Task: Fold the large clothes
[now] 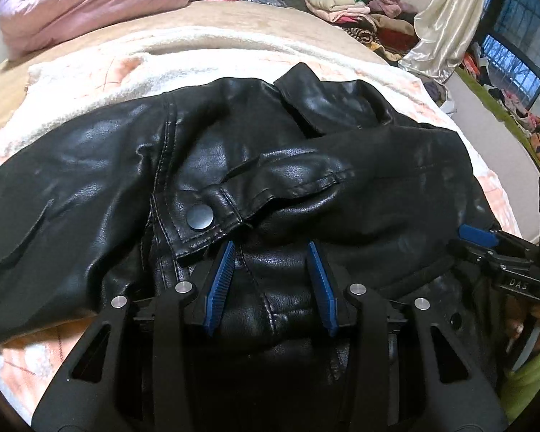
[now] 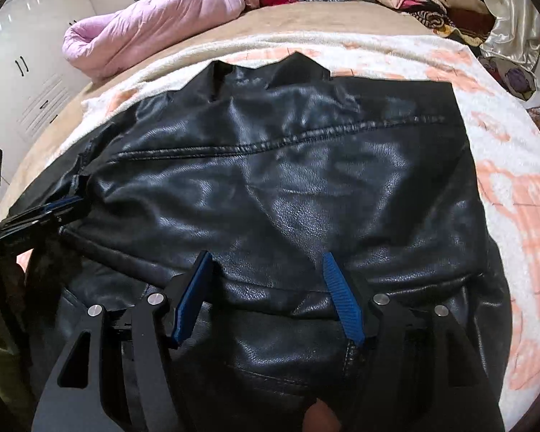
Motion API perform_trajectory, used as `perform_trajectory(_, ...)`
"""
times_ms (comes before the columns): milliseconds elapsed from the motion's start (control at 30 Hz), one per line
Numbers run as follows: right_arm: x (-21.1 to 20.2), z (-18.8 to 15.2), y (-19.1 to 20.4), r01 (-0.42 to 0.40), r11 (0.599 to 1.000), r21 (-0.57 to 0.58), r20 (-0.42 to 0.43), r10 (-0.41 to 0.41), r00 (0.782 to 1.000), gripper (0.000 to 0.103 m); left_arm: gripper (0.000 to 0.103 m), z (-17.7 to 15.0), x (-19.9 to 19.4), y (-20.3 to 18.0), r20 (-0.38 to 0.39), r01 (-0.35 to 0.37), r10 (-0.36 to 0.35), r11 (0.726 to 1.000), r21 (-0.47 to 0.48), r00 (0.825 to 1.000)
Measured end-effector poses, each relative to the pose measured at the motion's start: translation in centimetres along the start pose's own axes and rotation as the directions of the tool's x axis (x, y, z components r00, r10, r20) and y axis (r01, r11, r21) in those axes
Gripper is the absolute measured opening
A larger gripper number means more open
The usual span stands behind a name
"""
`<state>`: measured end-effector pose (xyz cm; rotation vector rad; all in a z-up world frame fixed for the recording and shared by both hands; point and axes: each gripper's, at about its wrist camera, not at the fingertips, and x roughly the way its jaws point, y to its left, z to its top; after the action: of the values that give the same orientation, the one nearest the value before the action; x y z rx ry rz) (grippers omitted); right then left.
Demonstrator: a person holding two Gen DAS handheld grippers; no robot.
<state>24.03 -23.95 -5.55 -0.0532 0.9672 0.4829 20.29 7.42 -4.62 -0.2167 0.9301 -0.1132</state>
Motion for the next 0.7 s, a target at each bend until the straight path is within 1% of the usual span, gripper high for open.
perform_trajectory(67, -0.7, 0.1, 0.2, -0.001, 1.000, -0.013, 0.021, 0.001, 1.000, 0.063, 0.034, 0.2, -0.6, -0.2, 0.007, -0.002, 0.002, 1.000, 0.004, 1.000)
perform_trajectory(133, -1.7, 0.2, 0.6, -0.002, 0.999, -0.035, 0.055, 0.004, 0.998, 0.067, 0.037, 0.5, -1.6, -0.3, 0.027, 0.004, -0.005, 1.000, 0.005, 1.000)
perform_trajectory(167, -2.0, 0.3, 0.7, -0.001, 0.999, -0.041, 0.067, 0.004, 0.998, 0.069, 0.041, 0.6, -2.0, -0.4, 0.036, 0.013, -0.013, 1.000, -0.001, 0.999)
perform_trajectory(200, -2.5, 0.4, 1.0, 0.000, 0.999, -0.049, 0.087, 0.005, 0.996, 0.075, 0.047, 0.7, -2.4, -0.5, 0.042, 0.019, -0.019, 1.000, -0.004, 0.999)
perform_trajectory(233, -2.9, 0.6, 1.1, 0.000, 0.998, -0.056, 0.099, 0.006, 0.995, 0.079, 0.049, 0.8, -2.8, -0.6, 0.047, 0.020, -0.020, 1.000, -0.005, 0.999)
perform_trajectory(267, -3.1, 0.7, 1.2, -0.001, 0.998, -0.061, 0.107, 0.008, 0.994, 0.081, 0.055, 0.8, -3.1, -0.7, 0.054, 0.017, -0.016, 1.000, -0.008, 0.998)
perform_trajectory(300, -3.4, 0.7, 1.4, -0.005, 0.998, -0.064, 0.120, 0.013, 0.993, 0.086, 0.067, 0.8, -3.4, -0.8, 0.059, 0.014, -0.014, 1.000, -0.014, 0.998)
perform_trajectory(333, -3.7, 0.8, 1.6, -0.007, 0.998, -0.066, 0.129, 0.016, 0.991, 0.092, 0.075, 0.9, -3.7, -0.8, 0.065, 0.013, -0.011, 1.000, -0.022, 0.998)
perform_trajectory(367, -3.9, 0.8, 1.7, -0.006, 0.998, -0.068, 0.137, 0.016, 0.991, 0.095, 0.084, 0.9, -3.9, -0.8, 0.072, 0.012, -0.010, 1.000, -0.026, 0.997)
perform_trajectory(433, -4.4, 1.0, 2.2, 0.006, 0.997, -0.075, 0.163, 0.007, 0.987, 0.098, 0.086, 1.0, -4.3, -1.0, 0.084, 0.006, -0.004, 1.000, -0.028, 0.996)
perform_trajectory(467, -4.6, 1.0, 2.2, 0.010, 0.997, -0.077, 0.173, 0.003, 0.985, 0.098, 0.093, 1.0, -4.5, -1.0, 0.088, 0.004, -0.002, 1.000, -0.029, 0.996)
perform_trajectory(700, -5.3, 1.3, 3.1, 0.025, 0.997, -0.079, 0.206, -0.008, 0.978, 0.099, 0.094, 1.1, -5.6, -0.5, 0.099, -0.033, 0.038, 0.998, -0.056, 0.994)
